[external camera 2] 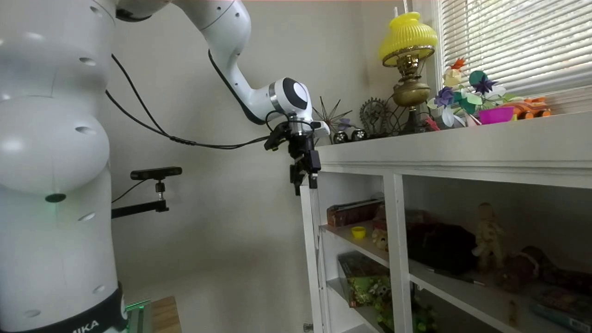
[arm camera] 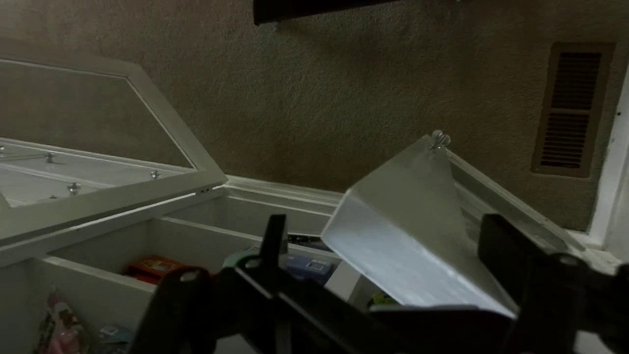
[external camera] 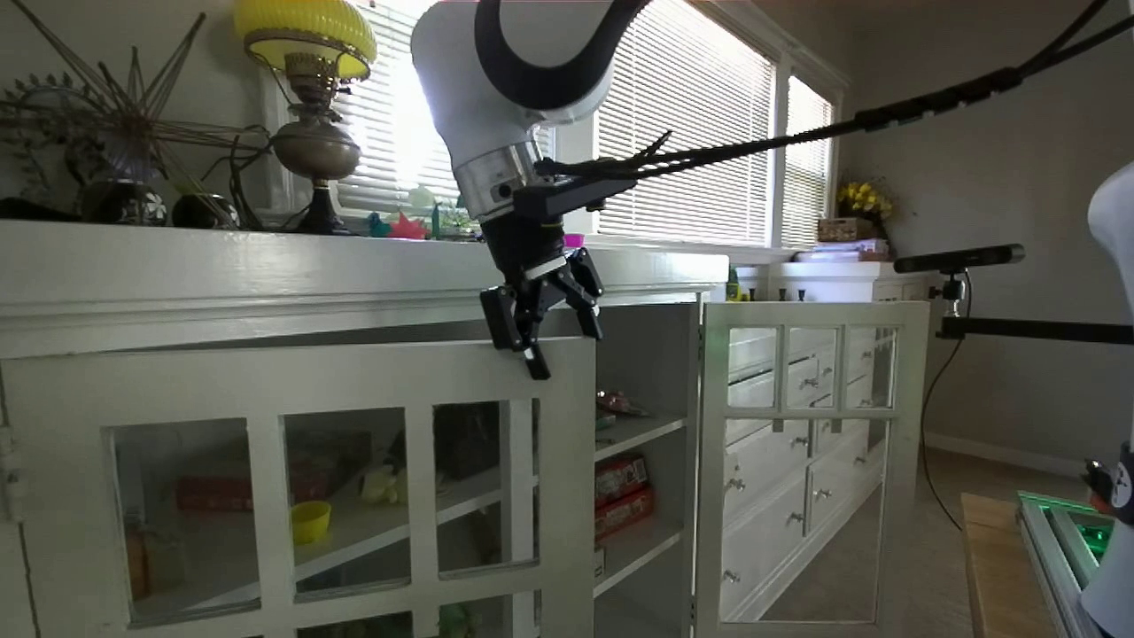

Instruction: Close the cabinet door

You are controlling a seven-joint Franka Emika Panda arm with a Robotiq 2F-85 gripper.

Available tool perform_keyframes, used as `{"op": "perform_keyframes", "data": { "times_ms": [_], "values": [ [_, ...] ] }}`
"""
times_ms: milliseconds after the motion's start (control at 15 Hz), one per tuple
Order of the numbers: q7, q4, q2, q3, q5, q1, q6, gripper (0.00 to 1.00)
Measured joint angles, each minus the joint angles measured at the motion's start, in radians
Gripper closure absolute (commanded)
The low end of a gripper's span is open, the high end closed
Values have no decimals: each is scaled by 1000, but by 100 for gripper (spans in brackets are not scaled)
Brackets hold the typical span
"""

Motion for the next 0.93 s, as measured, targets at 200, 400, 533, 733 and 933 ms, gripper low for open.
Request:
{"op": "perform_keyframes", "data": {
  "times_ms": [200, 400, 533, 733, 933],
  "values": [
    [18, 0, -3, -8, -15, -14, -17, 0],
    [43, 0, -3, -13, -16, -26, -18, 0],
    [76, 0, -3, -15, -15, -35, -18, 0],
    [138, 0, -3, -17, -9, -49, -6, 0],
    [206, 1, -3, -22, -1, -62, 5, 0]
  ]
}}
